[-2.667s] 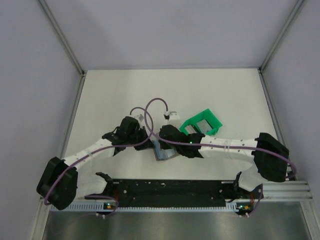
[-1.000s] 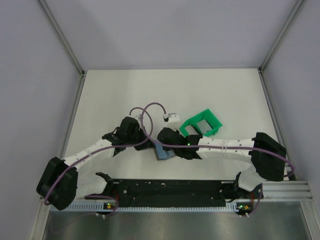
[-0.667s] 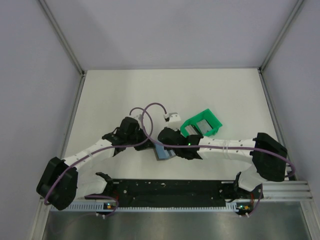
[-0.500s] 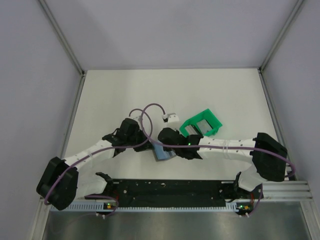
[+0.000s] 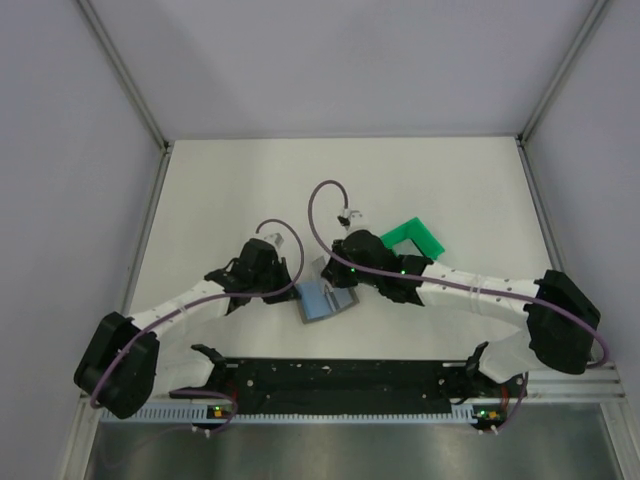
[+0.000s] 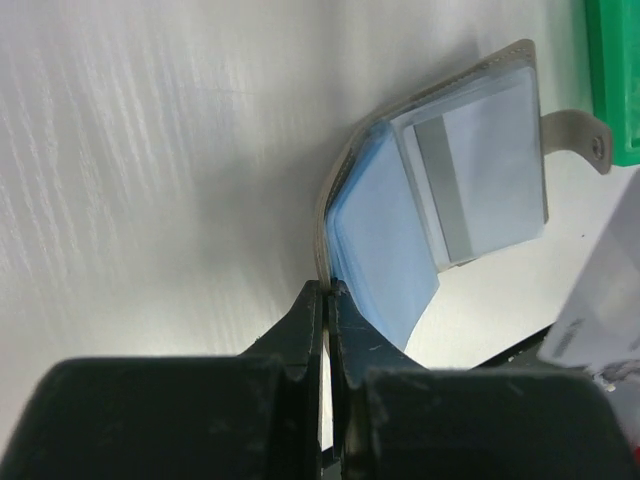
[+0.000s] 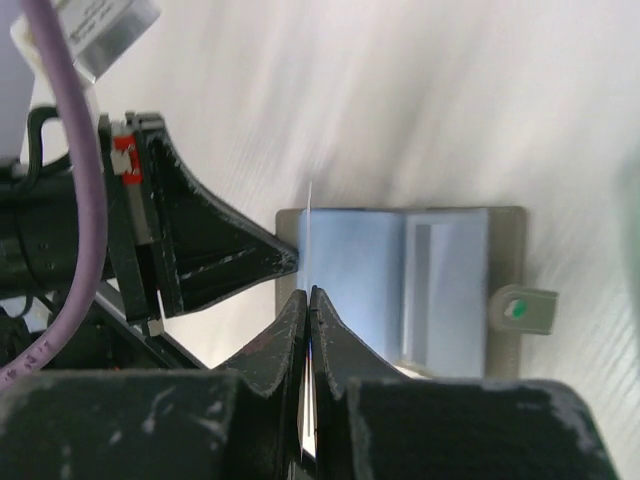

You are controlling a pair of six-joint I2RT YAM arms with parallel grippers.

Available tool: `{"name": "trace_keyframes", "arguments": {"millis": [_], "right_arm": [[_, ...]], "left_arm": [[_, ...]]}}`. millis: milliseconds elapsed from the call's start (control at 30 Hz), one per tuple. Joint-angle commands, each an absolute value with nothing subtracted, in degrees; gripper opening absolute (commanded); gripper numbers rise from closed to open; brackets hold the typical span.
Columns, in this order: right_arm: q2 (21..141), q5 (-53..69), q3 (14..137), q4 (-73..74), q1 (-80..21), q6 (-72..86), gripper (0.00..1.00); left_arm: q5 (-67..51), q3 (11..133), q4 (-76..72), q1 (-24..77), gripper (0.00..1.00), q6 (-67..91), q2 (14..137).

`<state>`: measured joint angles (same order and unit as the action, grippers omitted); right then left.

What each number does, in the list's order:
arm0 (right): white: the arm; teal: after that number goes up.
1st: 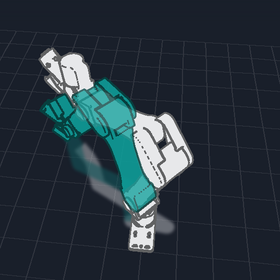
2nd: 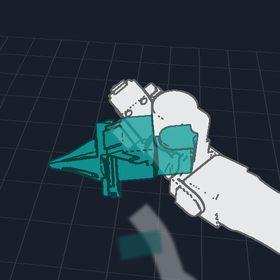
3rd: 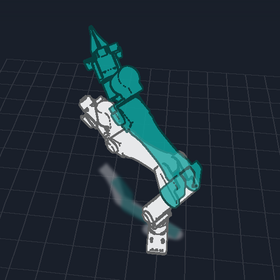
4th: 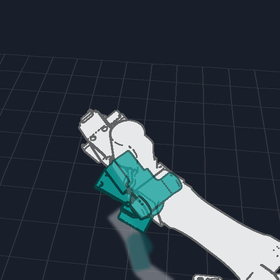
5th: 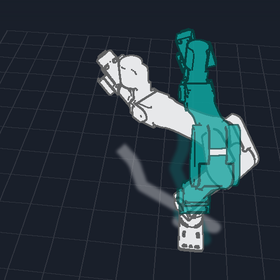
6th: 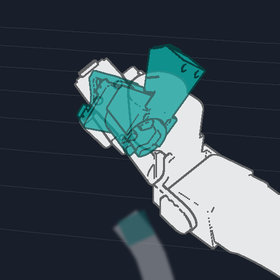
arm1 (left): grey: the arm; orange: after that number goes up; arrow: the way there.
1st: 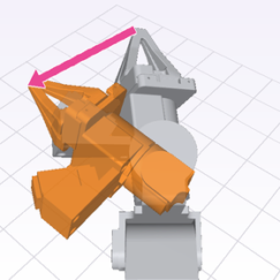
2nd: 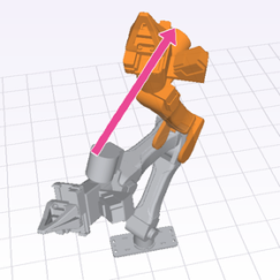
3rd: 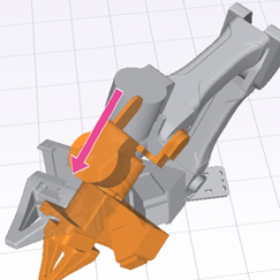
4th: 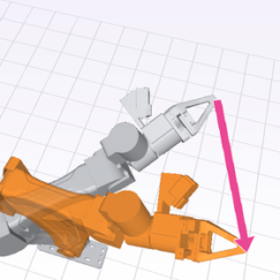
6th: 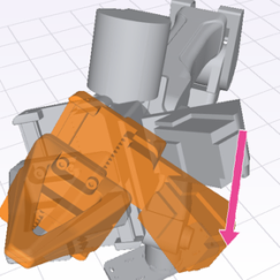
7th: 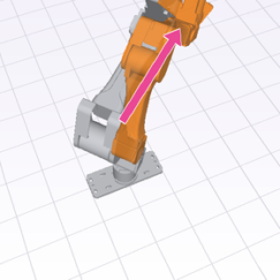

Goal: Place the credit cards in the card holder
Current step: Insert the credit card into the card holder.

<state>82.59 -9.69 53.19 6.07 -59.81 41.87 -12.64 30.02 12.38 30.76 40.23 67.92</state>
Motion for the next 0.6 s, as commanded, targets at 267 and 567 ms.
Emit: {"name": "trace_keyframes", "arguments": {"millis": [267, 567], "right_arm": [[87.62, 8.87, 49.92, 0.53, -50.63, 42.10, 0.00], [89.56, 4.40, 46.50, 1.32, -50.54, 43.77, 0.00]], "left_arm": [[-12.74, 31.11, 11.69, 29.88, 0.00, 34.80, 71.98], [-10.81, 31.90, 12.83, 29.36, 0.00, 33.67, 72.77]]}}
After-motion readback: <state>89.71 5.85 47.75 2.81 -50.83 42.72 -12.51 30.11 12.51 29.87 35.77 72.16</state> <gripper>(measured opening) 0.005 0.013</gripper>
